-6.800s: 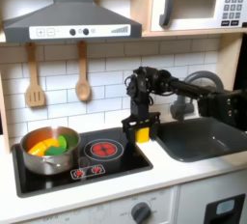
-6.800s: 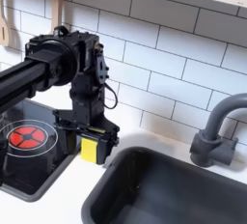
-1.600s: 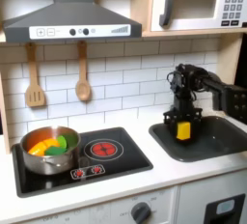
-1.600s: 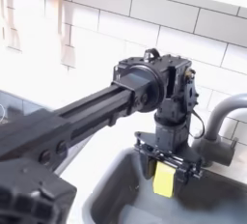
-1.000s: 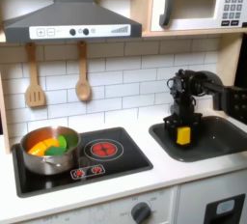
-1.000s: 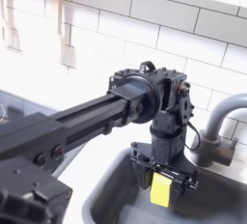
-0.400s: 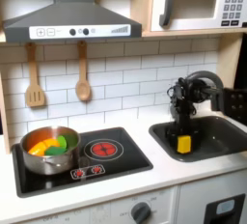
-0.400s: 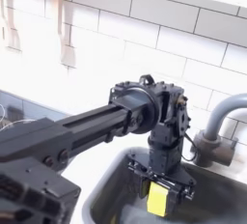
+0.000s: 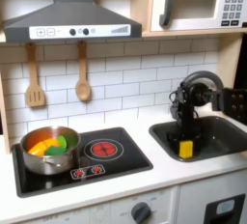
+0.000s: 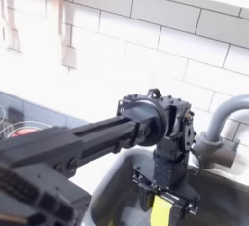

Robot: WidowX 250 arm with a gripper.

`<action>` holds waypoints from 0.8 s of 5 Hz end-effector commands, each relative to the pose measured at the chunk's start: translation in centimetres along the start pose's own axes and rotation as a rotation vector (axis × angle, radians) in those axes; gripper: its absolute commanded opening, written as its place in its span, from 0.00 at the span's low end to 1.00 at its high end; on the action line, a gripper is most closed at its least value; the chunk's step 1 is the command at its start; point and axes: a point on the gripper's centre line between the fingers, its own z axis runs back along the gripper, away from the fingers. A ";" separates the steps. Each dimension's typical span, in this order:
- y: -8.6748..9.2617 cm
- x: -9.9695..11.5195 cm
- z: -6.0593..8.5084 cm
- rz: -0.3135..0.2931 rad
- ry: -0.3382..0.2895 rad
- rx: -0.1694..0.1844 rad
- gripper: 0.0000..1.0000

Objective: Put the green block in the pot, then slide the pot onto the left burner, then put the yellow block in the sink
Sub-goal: 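Put the yellow block in the sink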

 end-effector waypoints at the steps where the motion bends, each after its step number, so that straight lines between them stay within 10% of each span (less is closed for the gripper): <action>1: 0.0 -0.9 -0.5 -0.008 0.010 0.007 0.00; 2: 0.1 -1.1 -0.2 -0.010 0.011 0.007 0.03; 3: 0.0 -1.0 0.2 -0.020 0.005 0.006 1.00; 4: 0.2 -1.2 0.7 -0.023 0.011 0.009 1.00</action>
